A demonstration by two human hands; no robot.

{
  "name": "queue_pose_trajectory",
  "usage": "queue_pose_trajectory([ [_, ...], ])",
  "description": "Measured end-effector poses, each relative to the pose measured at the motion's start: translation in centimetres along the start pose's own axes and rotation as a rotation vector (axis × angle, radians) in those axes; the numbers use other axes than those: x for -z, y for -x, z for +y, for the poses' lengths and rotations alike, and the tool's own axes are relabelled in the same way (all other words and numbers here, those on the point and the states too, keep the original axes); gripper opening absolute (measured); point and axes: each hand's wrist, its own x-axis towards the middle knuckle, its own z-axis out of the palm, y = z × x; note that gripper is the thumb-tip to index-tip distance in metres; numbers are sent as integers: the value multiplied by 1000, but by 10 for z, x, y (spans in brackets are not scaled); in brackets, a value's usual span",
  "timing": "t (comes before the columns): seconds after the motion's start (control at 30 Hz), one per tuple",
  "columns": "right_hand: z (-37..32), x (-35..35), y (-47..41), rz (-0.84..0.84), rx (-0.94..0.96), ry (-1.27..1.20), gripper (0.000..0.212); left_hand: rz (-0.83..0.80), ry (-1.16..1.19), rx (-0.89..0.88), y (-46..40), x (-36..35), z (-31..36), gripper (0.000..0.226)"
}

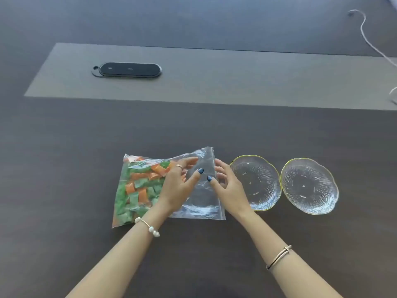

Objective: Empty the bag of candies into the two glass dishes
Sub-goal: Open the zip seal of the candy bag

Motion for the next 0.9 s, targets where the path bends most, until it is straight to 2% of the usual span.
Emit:
queue_pose_trajectory([
  [0.13, 8, -11, -15, 28, -116, 293, 49, 16, -98, 63, -15, -8, -16, 33],
  [0.27, 9, -15, -30, 36, -232, 324, 52, 6, -137, 65, -24, -12, -28, 33],
  [0.47, 6, -5, -37, 18, -284, 297, 21, -6, -118, 51, -19, -12, -32, 23],
  [0.53, 4, -1, -37, -15, -284, 247, 18, -11, -120, 38, -18, -11, -30, 21],
  [0.67, -5, 1, -38, -23, -319, -77, 12, -5, -116, 28, -15, -9, -22, 23],
  [0.77, -15, 4, -40, -22, -337, -203, 7, 48, -130, -1, -13, -7, -12, 26],
  [0.9, -24, 3, -39, -8, -331, -238, 12, -78, -93, 23, -10, -5, -1, 40],
])
